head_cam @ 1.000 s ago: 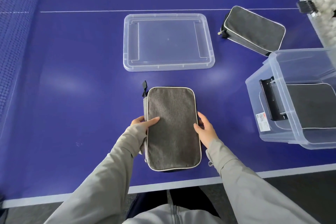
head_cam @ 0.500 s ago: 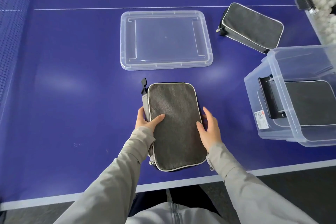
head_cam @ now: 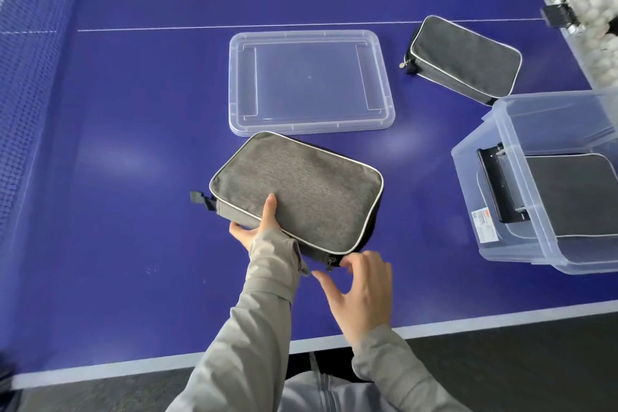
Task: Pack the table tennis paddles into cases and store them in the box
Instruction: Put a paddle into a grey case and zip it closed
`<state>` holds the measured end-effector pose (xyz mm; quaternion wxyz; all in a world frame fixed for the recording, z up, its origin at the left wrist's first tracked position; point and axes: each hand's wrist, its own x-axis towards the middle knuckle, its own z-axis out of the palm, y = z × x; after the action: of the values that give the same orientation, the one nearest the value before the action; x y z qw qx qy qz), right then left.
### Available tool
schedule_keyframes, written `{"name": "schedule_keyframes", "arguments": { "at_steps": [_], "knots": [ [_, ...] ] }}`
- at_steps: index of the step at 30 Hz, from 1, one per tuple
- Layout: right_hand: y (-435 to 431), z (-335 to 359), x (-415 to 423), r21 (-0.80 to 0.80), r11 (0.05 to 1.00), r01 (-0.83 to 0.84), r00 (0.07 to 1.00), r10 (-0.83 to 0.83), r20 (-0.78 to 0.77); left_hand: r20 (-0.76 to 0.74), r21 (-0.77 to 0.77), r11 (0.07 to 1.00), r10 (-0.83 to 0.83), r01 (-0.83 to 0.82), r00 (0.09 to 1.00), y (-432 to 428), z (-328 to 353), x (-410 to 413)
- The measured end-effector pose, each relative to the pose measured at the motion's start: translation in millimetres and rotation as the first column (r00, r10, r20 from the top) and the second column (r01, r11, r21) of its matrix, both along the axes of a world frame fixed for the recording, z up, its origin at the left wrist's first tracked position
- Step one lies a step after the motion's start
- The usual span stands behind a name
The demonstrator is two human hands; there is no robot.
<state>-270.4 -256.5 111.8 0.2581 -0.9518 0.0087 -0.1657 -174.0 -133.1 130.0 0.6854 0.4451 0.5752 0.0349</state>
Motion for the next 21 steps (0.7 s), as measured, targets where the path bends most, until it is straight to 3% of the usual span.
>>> {"name": "schedule_keyframes", "arguments": {
  "at_steps": [3,6,10,15,21],
  "knots": [
    [1,2,7,-0.052,0.999,0.009,0.998,-0.006,0.056,0.003,0.02,0.999,0.043,-0.043,0.999,2,5,1],
    [-1,5,6,-0.124,0.985,-0.117,0.985,0.131,0.113,0.034,0.048,0.999,0.023,-0.025,0.999,9,8,1],
    [-3,13,4,-0.068,0.984,-0.165,0.978,0.172,0.121,0.031,0.056,0.998,-0.003,0.002,1.0,17,13,-4],
    [-28,22,7,0.063,0.998,-0.008,0.999,0.004,0.053,0.025,0.066,0.997,-0.036,0.034,0.999,31,16,-9],
    [-60,23,42,0.185,0.948,0.257,0.966,-0.248,-0.072,0.037,0.049,0.976,-0.215,0.213,0.976,37,21,-27]
  ]
}}
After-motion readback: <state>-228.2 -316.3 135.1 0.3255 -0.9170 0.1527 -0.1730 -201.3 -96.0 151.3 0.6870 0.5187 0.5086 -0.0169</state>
